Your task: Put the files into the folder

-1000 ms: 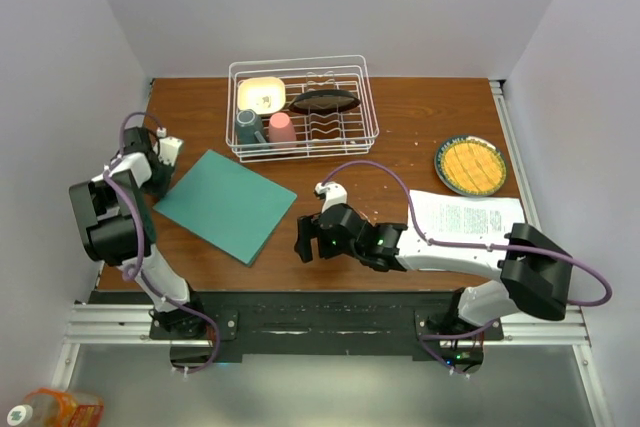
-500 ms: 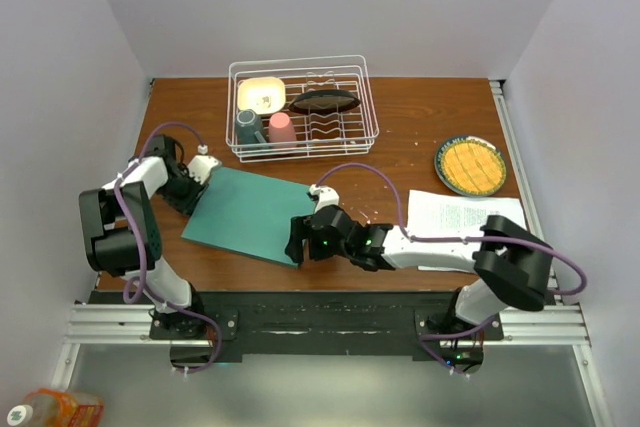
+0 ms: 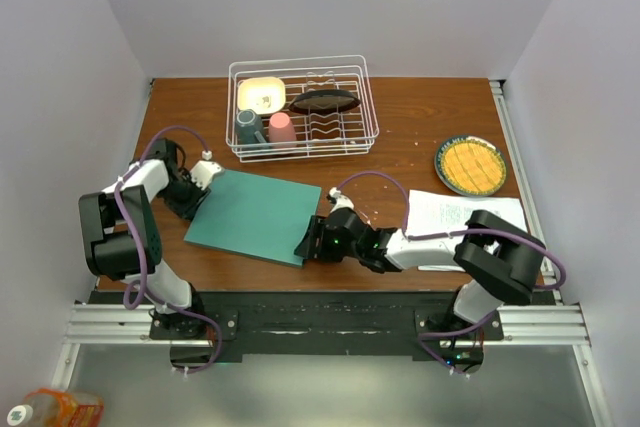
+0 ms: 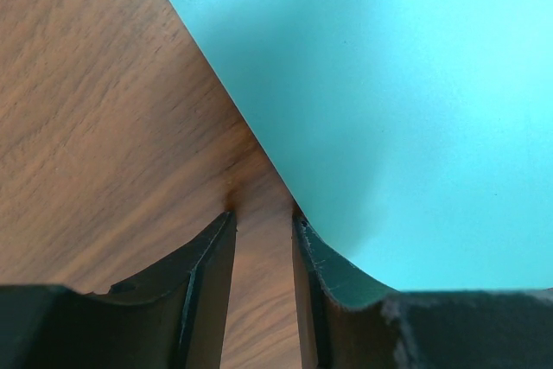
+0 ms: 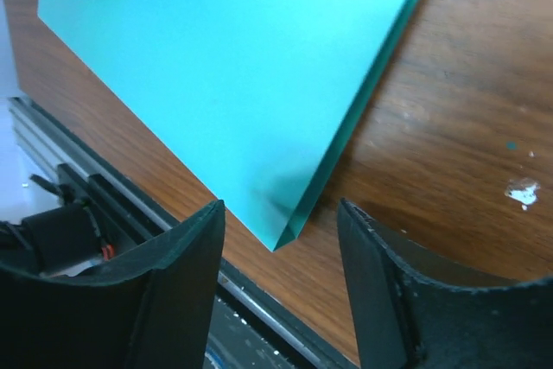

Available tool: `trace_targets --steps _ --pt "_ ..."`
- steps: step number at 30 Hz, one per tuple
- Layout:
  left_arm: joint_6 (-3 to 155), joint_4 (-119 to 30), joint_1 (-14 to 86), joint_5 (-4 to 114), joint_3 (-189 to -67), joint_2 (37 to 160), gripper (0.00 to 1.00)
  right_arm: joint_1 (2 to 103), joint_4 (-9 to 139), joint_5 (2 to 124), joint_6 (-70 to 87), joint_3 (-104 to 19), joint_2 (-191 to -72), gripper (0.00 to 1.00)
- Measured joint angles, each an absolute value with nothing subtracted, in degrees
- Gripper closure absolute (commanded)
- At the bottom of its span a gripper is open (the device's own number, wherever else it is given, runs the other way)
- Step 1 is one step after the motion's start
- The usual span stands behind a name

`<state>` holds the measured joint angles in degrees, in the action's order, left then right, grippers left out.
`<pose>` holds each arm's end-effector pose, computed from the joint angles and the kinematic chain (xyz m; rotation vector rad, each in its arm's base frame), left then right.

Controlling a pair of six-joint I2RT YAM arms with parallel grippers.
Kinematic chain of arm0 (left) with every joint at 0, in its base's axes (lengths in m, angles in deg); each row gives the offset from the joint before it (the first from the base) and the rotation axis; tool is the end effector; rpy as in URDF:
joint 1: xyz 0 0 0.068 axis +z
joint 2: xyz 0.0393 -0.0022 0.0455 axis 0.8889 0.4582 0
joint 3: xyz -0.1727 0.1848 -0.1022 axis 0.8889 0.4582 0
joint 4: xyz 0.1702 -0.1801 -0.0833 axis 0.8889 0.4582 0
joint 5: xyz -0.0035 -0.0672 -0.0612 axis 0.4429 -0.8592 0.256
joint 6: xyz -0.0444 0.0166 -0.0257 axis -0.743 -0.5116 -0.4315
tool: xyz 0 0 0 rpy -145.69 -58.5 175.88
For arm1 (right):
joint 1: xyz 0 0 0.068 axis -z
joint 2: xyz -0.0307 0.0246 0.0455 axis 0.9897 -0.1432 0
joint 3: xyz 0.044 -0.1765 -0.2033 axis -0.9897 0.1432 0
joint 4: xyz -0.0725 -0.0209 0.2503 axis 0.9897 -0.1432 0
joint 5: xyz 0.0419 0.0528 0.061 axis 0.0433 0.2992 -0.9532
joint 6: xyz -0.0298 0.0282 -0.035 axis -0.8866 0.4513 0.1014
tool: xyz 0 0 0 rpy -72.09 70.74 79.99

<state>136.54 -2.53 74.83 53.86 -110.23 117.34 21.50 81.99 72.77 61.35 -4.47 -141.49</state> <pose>0.2812 0.0541 0.1571 0.9416 2.7445 -0.0778 0.1529 0.2645 0.1489 0.0107 2.4562 1.0244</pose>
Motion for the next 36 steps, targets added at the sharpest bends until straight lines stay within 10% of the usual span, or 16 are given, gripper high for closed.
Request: trace_targets --steps 10,24,29,36 --pt "136.6 -1.6 73.9 54.1 -110.2 117.2 0.62 23.1 92.3 68.7 66.7 -0.1 -142.6 0.64" --pt "136.9 -1.7 73.6 54.8 -109.6 116.8 0.63 24.1 103.6 63.1 70.8 0.3 -151.1 0.69" --pt "138.0 -2.2 73.5 55.7 -108.9 116.3 0.63 25.2 116.2 59.6 75.0 1.0 -158.3 0.98" --pt "138.4 -1.1 73.1 54.9 -108.6 115.5 0.61 25.7 127.5 57.6 78.1 6.1 -157.2 1.00"
